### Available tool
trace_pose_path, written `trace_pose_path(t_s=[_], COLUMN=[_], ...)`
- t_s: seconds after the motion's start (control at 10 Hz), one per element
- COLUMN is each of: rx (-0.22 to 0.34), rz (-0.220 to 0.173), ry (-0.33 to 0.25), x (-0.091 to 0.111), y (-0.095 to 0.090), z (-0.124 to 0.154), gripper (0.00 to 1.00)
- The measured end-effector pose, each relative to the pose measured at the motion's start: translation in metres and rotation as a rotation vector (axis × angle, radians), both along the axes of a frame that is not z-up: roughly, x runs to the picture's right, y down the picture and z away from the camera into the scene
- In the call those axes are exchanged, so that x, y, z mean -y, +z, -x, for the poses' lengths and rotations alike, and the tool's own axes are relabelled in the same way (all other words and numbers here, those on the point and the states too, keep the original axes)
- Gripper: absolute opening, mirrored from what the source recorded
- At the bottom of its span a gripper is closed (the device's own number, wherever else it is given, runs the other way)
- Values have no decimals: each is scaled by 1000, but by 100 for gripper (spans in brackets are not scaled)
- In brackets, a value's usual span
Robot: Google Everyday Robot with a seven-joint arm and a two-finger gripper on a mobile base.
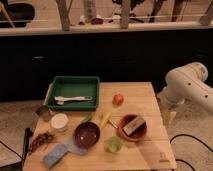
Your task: Place apple in table surface
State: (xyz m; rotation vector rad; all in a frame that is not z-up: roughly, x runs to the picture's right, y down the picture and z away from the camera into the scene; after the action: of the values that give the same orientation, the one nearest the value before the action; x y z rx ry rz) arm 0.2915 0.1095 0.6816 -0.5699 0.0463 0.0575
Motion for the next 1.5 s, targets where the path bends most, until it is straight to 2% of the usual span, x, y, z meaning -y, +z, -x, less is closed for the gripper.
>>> trace_pose_path(t_s=[0.9, 1.3, 1.5], rx=[1, 36, 50], rz=[-5, -21, -24], ry=[-9, -65, -88], x=[2, 16, 20], y=[3, 26, 33], z=[5, 64, 77], gripper=[80, 80, 80])
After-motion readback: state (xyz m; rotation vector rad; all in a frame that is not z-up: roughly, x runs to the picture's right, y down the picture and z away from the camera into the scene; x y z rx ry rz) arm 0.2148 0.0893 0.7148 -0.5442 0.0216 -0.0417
